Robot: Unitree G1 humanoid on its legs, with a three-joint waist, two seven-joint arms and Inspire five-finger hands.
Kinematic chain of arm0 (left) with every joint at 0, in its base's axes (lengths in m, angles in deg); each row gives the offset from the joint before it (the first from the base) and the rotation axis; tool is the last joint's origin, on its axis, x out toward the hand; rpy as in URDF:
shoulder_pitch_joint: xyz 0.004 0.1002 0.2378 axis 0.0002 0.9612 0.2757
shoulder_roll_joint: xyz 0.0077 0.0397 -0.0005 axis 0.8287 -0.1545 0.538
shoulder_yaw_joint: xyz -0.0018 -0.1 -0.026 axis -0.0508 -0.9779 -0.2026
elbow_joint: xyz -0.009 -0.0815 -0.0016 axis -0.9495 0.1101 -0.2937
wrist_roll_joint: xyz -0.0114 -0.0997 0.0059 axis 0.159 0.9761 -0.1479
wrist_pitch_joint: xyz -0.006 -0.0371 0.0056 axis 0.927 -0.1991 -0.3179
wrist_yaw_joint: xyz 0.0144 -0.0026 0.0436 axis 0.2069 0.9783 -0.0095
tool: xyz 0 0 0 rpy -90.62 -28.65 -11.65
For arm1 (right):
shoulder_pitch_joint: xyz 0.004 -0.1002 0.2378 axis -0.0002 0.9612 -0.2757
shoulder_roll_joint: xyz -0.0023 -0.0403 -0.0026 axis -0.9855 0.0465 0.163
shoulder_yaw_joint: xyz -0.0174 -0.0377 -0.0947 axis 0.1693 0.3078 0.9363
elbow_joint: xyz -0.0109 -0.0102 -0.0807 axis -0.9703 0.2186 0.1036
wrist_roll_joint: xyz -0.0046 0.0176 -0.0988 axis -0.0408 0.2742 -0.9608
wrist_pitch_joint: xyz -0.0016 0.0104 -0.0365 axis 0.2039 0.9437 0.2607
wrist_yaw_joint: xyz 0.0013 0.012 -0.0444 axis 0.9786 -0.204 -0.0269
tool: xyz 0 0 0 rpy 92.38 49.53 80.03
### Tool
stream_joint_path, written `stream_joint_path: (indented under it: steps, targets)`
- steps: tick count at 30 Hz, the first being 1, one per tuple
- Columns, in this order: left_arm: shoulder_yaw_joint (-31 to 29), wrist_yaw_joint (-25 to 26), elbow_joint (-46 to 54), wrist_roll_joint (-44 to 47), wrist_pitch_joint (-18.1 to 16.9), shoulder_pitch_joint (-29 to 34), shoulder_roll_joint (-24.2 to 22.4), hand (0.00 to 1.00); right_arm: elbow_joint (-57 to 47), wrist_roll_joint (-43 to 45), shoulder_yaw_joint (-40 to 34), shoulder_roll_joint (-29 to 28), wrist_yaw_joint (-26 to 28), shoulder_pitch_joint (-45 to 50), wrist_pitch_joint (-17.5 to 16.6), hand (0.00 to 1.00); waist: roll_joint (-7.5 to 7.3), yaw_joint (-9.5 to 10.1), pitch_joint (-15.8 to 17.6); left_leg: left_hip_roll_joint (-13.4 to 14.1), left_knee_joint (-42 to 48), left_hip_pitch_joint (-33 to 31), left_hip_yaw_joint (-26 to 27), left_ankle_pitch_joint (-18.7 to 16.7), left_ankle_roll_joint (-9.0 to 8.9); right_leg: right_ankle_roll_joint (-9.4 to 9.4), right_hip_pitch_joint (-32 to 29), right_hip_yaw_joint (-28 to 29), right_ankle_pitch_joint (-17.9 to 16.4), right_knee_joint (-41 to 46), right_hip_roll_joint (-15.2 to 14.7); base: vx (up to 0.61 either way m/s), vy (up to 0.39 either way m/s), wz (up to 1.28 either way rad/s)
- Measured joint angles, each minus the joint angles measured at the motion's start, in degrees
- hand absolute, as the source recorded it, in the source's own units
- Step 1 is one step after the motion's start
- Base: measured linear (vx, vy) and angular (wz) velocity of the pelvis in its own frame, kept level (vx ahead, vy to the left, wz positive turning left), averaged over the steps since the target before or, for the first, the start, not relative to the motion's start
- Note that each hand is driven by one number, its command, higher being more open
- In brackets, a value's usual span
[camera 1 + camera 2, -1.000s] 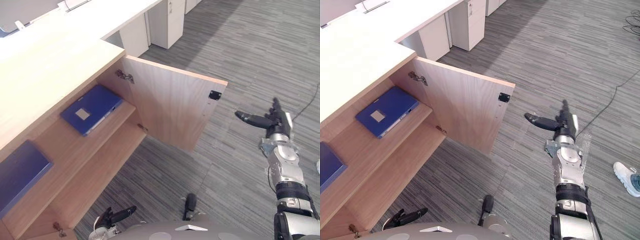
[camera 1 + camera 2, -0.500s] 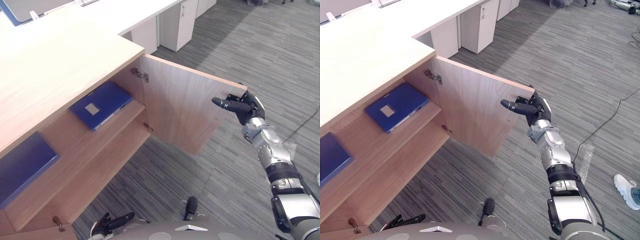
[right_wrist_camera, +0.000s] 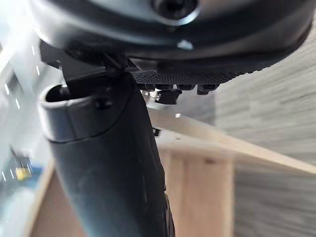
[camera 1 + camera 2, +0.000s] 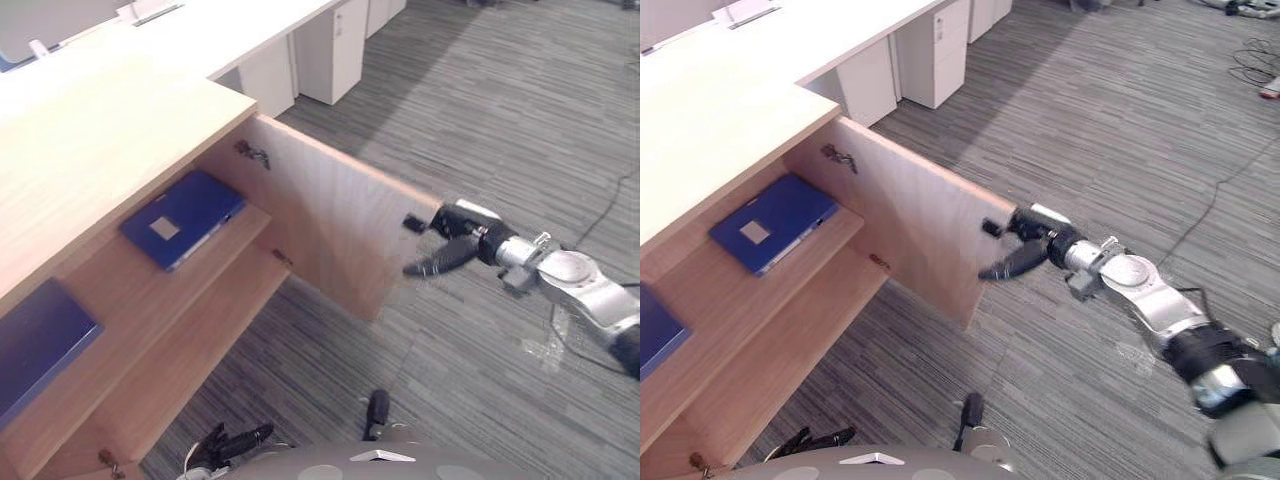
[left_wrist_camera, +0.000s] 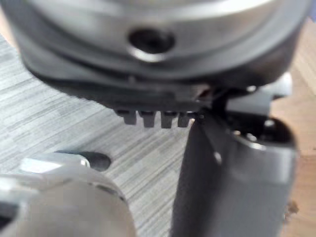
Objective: Walk over to the cabinet, pick up the folder, carry it to the office cabinet, place the folder inside the office cabinet, then close the office cabinet door
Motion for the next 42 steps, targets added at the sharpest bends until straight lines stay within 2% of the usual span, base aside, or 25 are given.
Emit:
stream_joint_path:
  steps: [2, 3, 4, 6, 7, 10, 13, 14, 15, 16, 18, 20, 26, 29, 31, 32, 34, 35, 36, 37, 39, 41, 42]
  targets:
    - [0.20, -1.16, 0.06, 0.02, -0.20, -1.95, 0.00, 1.00, -7.05, -5.40, 1.99, 3.13, 8.64, 7.09, 2.01, 1.00, -1.00, 1.02, -0.72, 0.24, -0.40, -0.40, -0.16, 0.42, -0.26, -0.25, -0.62, -0.10, -0.14, 0.00, 0.26, 0.01, 0.014, 0.03]
    - [0.49, -1.88, 0.10, 0.04, -0.19, -3.19, -0.22, 1.00, -10.51, -8.21, 1.65, 3.74, 13.92, 15.29, 3.53, 1.00, -1.28, 2.17, -0.91, 0.09, -0.70, -0.82, -0.33, 0.73, -0.30, -0.34, -1.21, -0.25, -0.07, 0.00, 0.13, 0.01, 0.044, 0.05]
    - [0.48, -2.13, 0.20, 0.09, -0.20, -3.34, -0.32, 1.00, -11.79, -9.29, 1.13, 3.80, 15.95, 18.81, 4.26, 1.00, -1.30, 2.36, -0.91, -0.06, -0.80, -0.94, -0.35, 0.82, -0.23, -0.40, -1.38, -0.27, -0.02, 0.01, 0.01, 0.01, 0.057, 0.02]
    - [0.12, -2.30, 0.17, 0.11, -0.09, -2.54, -0.04, 1.00, -15.02, -11.33, -3.41, 4.30, 20.70, 29.09, 5.71, 1.00, -1.04, 1.93, -0.98, -0.46, -0.90, -0.88, 0.04, 0.91, -0.14, -0.56, -1.54, 0.21, 0.23, 0.02, -0.30, 0.01, 0.119, -0.16]
    - [-0.32, -2.19, -0.09, 0.13, 0.02, -1.84, 0.68, 1.00, -17.42, -11.59, -8.15, 5.57, 21.66, 32.65, 6.20, 1.00, -1.07, 0.91, -1.07, -0.66, -0.87, -0.67, 0.51, 0.91, -0.13, -0.55, -1.61, 1.00, 0.53, 0.02, -0.38, -0.01, 0.130, -0.25]
    - [-0.38, -2.23, -0.23, 0.14, -0.02, -1.98, 2.09, 1.00, -20.18, -11.24, -13.20, 6.98, 21.19, 32.78, 6.28, 1.00, -1.97, 0.62, -1.35, -0.93, -0.70, -0.64, 1.69, 0.89, -0.08, -0.62, -2.17, 2.27, 0.77, 0.00, -0.43, -0.06, 0.068, -0.26]
    - [-1.24, -2.30, -0.20, 0.19, -0.07, -2.70, 2.87, 1.00, -22.39, -8.76, -15.55, 6.91, 19.99, 30.82, 6.28, 1.00, -3.79, 2.01, -2.25, -1.09, -0.65, -0.93, 2.56, 0.92, 0.03, -0.86, -2.80, 3.13, 0.18, 0.00, -0.42, -0.07, 0.029, -0.11]
    - [-1.24, -2.31, -0.25, 0.19, -0.05, -2.51, 2.85, 1.00, -23.33, -8.14, -15.46, 6.89, 19.90, 30.57, 6.28, 1.00, -3.98, 2.48, -2.40, -1.04, -0.70, -0.95, 2.79, 0.92, 0.04, -0.80, -2.82, 3.11, -0.14, 0.00, -0.38, -0.06, 0.035, -0.01]
    - [-1.24, -2.33, -0.34, 0.19, 0.03, -2.15, 2.59, 1.00, -24.87, -7.29, -15.00, 6.81, 19.72, 30.44, 6.27, 1.00, -3.64, 3.22, -2.66, -0.44, -0.87, -1.33, 2.97, 0.84, 0.32, -0.21, -3.03, 2.88, -1.72, 0.04, 0.08, -0.02, 0.033, 0.01]
    - [-1.29, -2.33, -0.34, 0.19, 0.02, -1.73, 2.53, 1.00, -25.19, -6.88, -14.34, 6.63, 19.71, 30.20, 6.21, 1.00, -3.41, 3.32, -3.02, -0.23, -0.84, -1.85, 2.74, 0.62, 0.55, -0.32, -3.41, 2.68, -1.13, 0.02, 0.17, 0.01, 0.037, 0.05]
    - [-1.46, -2.19, -0.52, 0.18, 0.20, -0.71, 2.62, 1.00, -25.26, -6.84, -12.78, 5.59, 19.63, 29.75, 5.96, 1.00, -4.26, 3.48, -3.65, -0.53, -0.60, -1.98, 2.23, 0.60, 0.05, -1.18, -3.57, 2.52, 0.84, 0.02, -0.05, 0.05, 0.055, 0.09]
    - [-1.45, -2.28, -0.53, 0.18, 0.26, 0.10, 2.10, 1.00, -23.18, -7.14, -11.88, 4.59, 18.75, 29.72, 5.51, 1.00, -3.81, 3.60, -3.93, -0.34, -0.60, -2.20, 1.60, 0.72, -0.08, -1.20, -3.52, 1.78, 0.89, 0.02, 0.03, 0.07, 0.082, 0.14]
    - [-1.44, -2.18, -0.37, 0.35, 0.20, 0.62, 1.48, 1.00, -9.97, -16.25, -10.20, -2.26, 14.36, 25.56, 3.71, 1.00, -3.81, 4.77, -3.84, -0.54, -0.55, -2.62, -1.31, 1.01, -0.18, -1.00, -2.55, -0.64, 0.76, 0.00, -0.66, 0.03, 0.103, 0.24]
    - [-1.46, -1.90, -0.26, 0.48, 0.03, 0.73, 1.58, 1.00, -3.24, -20.80, -8.82, -7.85, 12.93, 24.02, 2.61, 1.00, -4.88, 5.30, -2.76, -1.13, -0.55, -3.35, -4.44, 1.75, -0.01, -0.33, -1.50, -3.45, 0.11, 0.01, -1.72, -0.02, 0.088, 0.51]
    - [-1.75, -1.86, 0.42, 1.10, 0.00, 0.66, 1.61, 1.00, 1.78, -22.39, -7.08, -13.01, 11.84, 23.15, 2.26, 1.00, -5.84, 6.16, -1.87, -1.24, 4.42, -7.57, -6.99, 0.78, 0.09, 0.00, -1.46, -6.82, -0.98, 0.03, -2.66, -0.06, 0.058, 0.78]
    - [-1.74, -1.84, 1.04, 2.01, -0.09, 0.57, 1.48, 1.00, 3.40, -22.95, -7.04, -14.45, 11.37, 23.18, 2.04, 1.00, -5.99, 6.44, -1.23, -1.25, 6.59, -9.19, -7.06, 0.61, 0.20, -0.12, -1.28, -8.19, -1.25, 0.03, -3.01, -0.08, 0.054, 1.23]
    - [-1.72, -1.66, 2.07, 3.65, -0.35, 0.05, 1.03, 1.00, 9.03, -24.61, -8.26, -18.57, 9.53, 23.96, 1.14, 1.00, -5.82, 6.66, 0.76, -0.80, 12.85, -13.27, -3.41, 0.61, 0.28, -0.16, 0.18, -13.25, -1.66, 0.03, -4.17, -0.08, 0.062, 1.31]
    - [-1.61, -1.42, 2.15, 5.08, -0.28, -0.27, 0.68, 1.00, 12.99, -27.61, -11.77, -22.35, 7.63, 25.88, 0.60, 1.00, -5.15, 7.78, 1.13, 0.28, 13.24, -13.82, 2.24, 0.44, 1.45, 0.14, 1.34, -16.07, -1.91, 0.03, -4.50, -0.05, 0.104, 1.24]
    - [-1.18, -1.04, 2.27, 5.11, -0.24, 0.00, 0.32, 1.00, 18.48, -31.51, -16.90, -27.93, 4.82, 26.35, -0.10, 1.00, -4.30, 8.10, 1.28, 0.73, 11.30, -12.83, 5.55, -0.12, 2.79, 0.57, 2.76, -18.48, -2.16, 0.03, -4.60, -0.03, 0.116, 1.08]
    - [-1.14, -1.02, 2.32, 5.20, -0.20, 0.17, 0.24, 1.00, 22.19, -33.07, -19.99, -31.60, 3.04, 25.86, -0.22, 1.00, -4.34, 8.18, 1.34, 0.22, 10.69, -12.74, 4.97, 0.22, 3.03, 0.90, 3.36, -19.11, -2.18, 0.04, -4.94, 0.00, 0.133, 0.80]
    - [-0.25, -0.51, 2.45, 5.35, -0.06, 0.49, -0.10, 1.00, 37.60, -37.14, -35.57, -45.24, -6.04, 22.48, -0.71, 1.00, -3.84, 7.67, 1.02, -1.88, 9.05, -12.01, 1.88, 0.56, 3.81, 1.91, 5.17, -22.24, -2.25, 0.41, -6.41, 0.01, 0.140, 0.68]
    - [0.76, 0.26, 2.45, 5.33, 0.15, 0.34, -0.23, 1.00, 47.08, -38.53, -46.63, -51.22, -12.79, 19.62, -0.54, 1.00, -3.04, 7.60, 0.69, -2.85, 8.81, -12.16, 0.04, 0.14, 4.13, 3.00, 5.40, -24.39, -3.22, 2.69, -7.96, 0.06, 0.219, 0.73]
    - [1.31, 0.72, 2.45, 5.33, 0.55, 0.13, -0.41, 1.00, 54.79, -38.48, -54.63, -53.91, -18.40, 17.72, 0.52, 1.00, -2.24, 7.71, 0.63, -3.89, 8.89, -12.14, -2.37, 0.39, 4.24, 4.09, 5.18, -26.41, -5.77, 8.55, -10.75, 0.11, 0.285, 0.87]
